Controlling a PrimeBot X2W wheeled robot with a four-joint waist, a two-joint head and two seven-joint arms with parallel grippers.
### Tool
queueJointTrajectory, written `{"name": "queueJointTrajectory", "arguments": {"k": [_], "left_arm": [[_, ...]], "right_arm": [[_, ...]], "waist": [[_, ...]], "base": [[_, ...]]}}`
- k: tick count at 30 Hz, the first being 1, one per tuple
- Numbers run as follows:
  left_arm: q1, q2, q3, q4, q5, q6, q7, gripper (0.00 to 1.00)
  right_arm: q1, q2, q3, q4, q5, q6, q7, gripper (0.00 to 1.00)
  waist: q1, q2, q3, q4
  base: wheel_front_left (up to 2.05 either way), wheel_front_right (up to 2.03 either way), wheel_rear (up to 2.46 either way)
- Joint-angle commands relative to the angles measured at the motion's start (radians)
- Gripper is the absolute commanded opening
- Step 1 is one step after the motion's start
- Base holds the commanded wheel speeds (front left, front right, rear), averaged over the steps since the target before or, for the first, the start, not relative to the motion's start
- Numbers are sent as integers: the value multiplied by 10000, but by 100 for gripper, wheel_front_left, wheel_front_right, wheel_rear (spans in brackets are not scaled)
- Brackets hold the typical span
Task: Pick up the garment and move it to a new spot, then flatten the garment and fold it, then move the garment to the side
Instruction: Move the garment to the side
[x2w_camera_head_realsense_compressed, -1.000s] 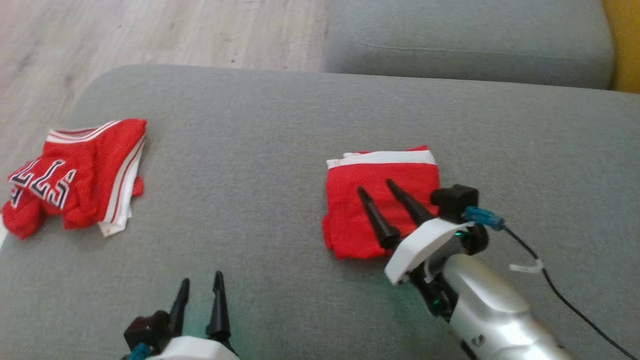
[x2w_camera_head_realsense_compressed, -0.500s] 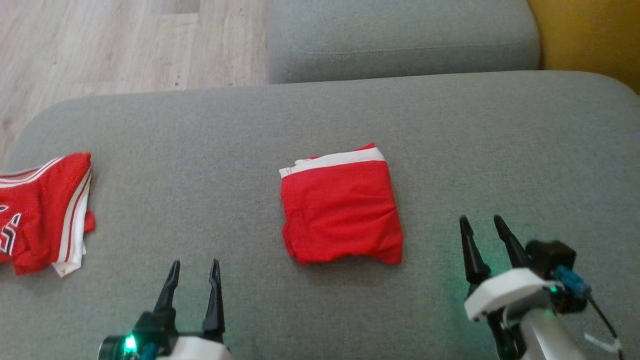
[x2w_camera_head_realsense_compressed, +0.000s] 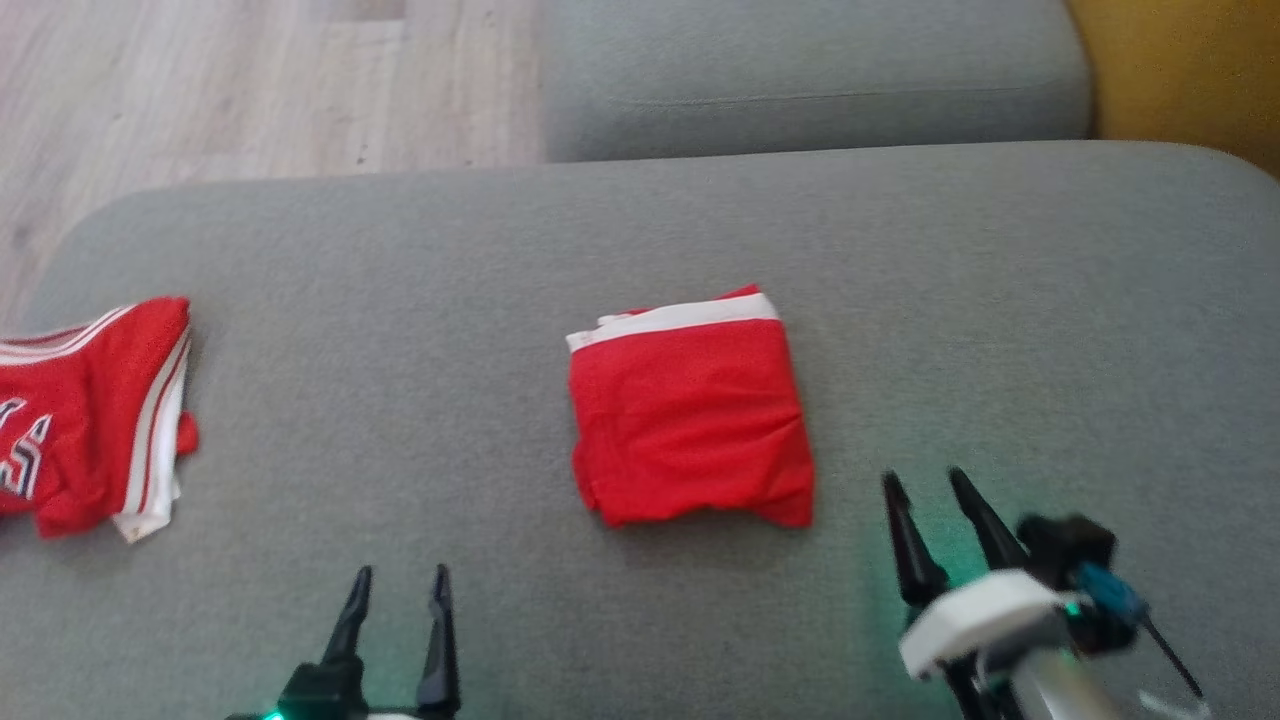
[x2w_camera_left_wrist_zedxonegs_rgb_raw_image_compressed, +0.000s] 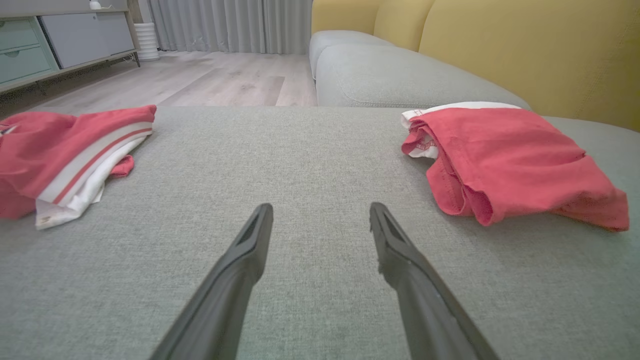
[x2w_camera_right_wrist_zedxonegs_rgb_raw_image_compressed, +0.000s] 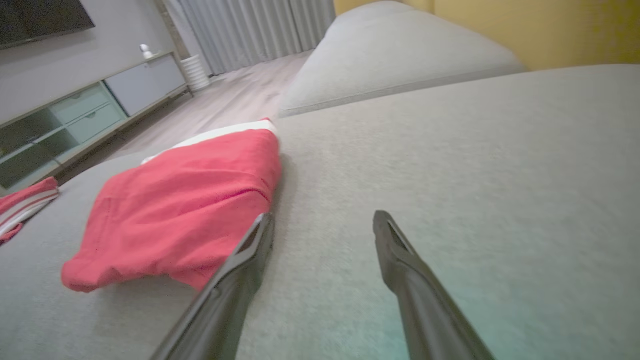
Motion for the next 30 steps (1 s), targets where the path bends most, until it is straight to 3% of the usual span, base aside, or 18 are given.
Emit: {"name": "queueJointTrajectory", "arguments": {"k": [1, 8, 17, 18, 19, 20, 21, 25, 30], "left_arm": [[-566, 44, 117, -300, -181, -58, -53, 100], [-816, 44, -432, -96, -273, -194, -53, 100], [-942, 44, -616, 14, -533, -457, -53, 100], [-957, 44, -608, 12, -537, -458, -53, 100], [-968, 44, -595, 9, -546, -463, -53, 100], [-971, 44, -591, 14, -561, -472, -53, 100], [-984, 43, -601, 9, -555, -481, -53, 100], [-1053, 43, -574, -80, -583, -480, -53, 100], [-1209, 43, -539, -289, -598, -474, -53, 100]], "right_arm": [[-902, 21, 518, -145, 151, -7, -119, 100], [-2702, 22, 1160, 1187, 558, -7, -120, 100], [-3773, 22, 526, 3827, -66, -7, -120, 100], [-3841, 22, 483, 4034, -118, -7, -120, 78], [-3906, 22, 419, 4159, -112, -7, -120, 38], [-3955, 22, 422, 4201, -114, -7, -120, 7], [-3996, 22, 449, 4180, -102, -7, -120, 0], [-4009, 22, 265, 3553, -71, -7, -120, 0], [-3856, 22, 280, 2948, -116, -7, -120, 0]], "waist": [[0, 0, 120, 264], [0, 0, 595, 1237], [0, 0, 1062, 2012], [0, 0, 1120, 2018], [0, 0, 1164, 2000], [0, 0, 1193, 1953], [0, 0, 1216, 1869], [0, 0, 1206, 1236], [0, 0, 1120, -387]], "base": [[0, 0, 0], [0, 0, 0], [0, 0, 0], [0, 0, 0], [0, 0, 0], [0, 0, 0], [0, 0, 0], [0, 0, 0], [0, 0, 0]]}}
